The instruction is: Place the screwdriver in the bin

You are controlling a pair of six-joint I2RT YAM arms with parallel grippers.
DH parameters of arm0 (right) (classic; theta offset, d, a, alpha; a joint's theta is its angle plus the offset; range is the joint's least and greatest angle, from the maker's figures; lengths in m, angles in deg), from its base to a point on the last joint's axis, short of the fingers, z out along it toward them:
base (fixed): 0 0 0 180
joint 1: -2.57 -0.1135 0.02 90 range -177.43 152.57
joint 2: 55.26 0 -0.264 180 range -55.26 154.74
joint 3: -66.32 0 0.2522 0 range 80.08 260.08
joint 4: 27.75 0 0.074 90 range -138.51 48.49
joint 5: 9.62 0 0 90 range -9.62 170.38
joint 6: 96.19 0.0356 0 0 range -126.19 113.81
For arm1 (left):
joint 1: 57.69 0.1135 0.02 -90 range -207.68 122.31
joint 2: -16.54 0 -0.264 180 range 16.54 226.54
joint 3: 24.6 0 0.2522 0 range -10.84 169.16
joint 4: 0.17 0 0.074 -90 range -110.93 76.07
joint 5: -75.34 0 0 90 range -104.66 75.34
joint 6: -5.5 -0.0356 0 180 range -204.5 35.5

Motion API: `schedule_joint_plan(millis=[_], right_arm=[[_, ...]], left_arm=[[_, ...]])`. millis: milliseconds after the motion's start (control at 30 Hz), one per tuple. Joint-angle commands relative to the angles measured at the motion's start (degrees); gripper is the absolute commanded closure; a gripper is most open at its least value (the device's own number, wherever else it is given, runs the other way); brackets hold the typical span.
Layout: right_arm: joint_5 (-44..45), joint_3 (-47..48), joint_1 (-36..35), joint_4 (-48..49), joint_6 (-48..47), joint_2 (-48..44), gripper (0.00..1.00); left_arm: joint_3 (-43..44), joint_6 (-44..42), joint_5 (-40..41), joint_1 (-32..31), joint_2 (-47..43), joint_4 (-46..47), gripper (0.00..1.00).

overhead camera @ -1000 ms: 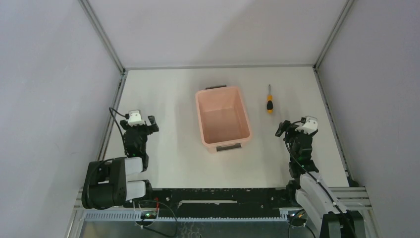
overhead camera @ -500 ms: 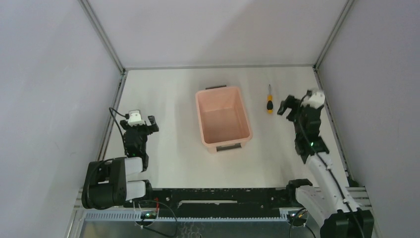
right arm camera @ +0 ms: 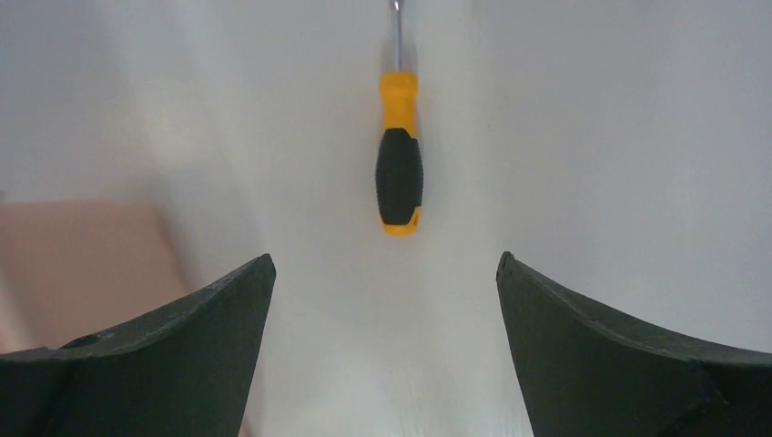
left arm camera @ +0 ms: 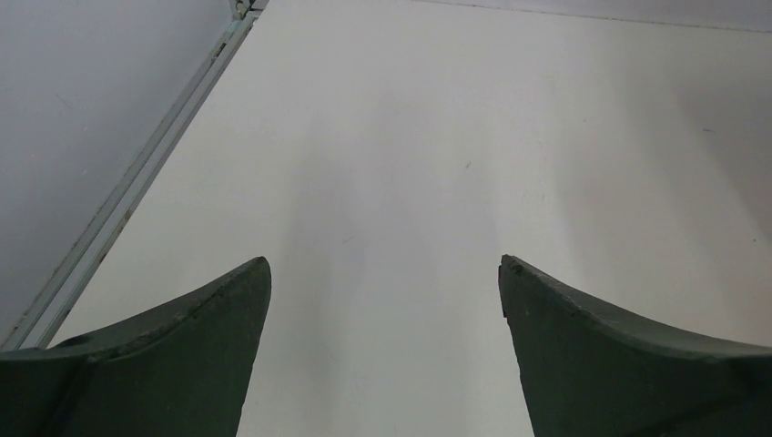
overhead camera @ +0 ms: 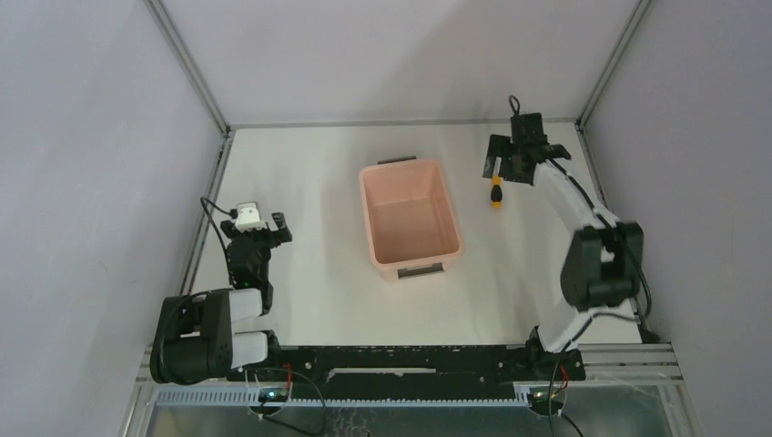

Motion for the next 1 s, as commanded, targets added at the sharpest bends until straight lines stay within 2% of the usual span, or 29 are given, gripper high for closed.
schedule_joint_plan(millis=[0, 233, 367, 500, 567, 600, 700, 733, 967], right_arm=[[0.91, 7.11, -0.04, -5.98, -2.2, 10.49, 0.0], [-0.22, 15.69, 1.94, -6.65, -1.99, 25.97, 0.0], [-0.35, 17.36, 1.91, -6.18, -2.23, 30.99, 0.01], [0.13, 18.23, 2.12, -5.65, -2.3, 34.73, 0.08], [0.19, 18.43, 2.32, -5.75, -2.07, 35.99, 0.18], [0.52, 18.58, 2.41, -6.17, -1.86, 36.4, 0.3], [2.28, 18.34, 2.37, -7.31, -1.34, 35.83, 0.92], [3.03, 18.15, 2.35, -7.59, -1.25, 34.81, 1.0], [6.32, 21.81, 1.9, -15.66, -2.31, 22.38, 1.0]], left_arm=[[2.35, -0.64, 0.51, -0.36, -0.56, 1.54, 0.0], [2.32, -0.64, 0.46, -0.31, -0.59, 1.54, 0.0], [2.31, -0.64, 0.51, -0.36, -0.55, 1.54, 0.0], [2.32, -0.64, 0.51, -0.34, -0.67, 1.54, 0.0], [2.29, -0.64, 0.5, -0.34, -0.69, 1.54, 0.0], [2.33, -0.64, 0.51, -0.36, -0.61, 1.54, 0.0], [2.33, -0.64, 0.51, -0.35, -0.63, 1.54, 0.0], [2.28, -0.64, 0.49, -0.31, -0.64, 1.54, 0.0], [2.32, -0.64, 0.51, -0.36, -0.63, 1.54, 0.0]])
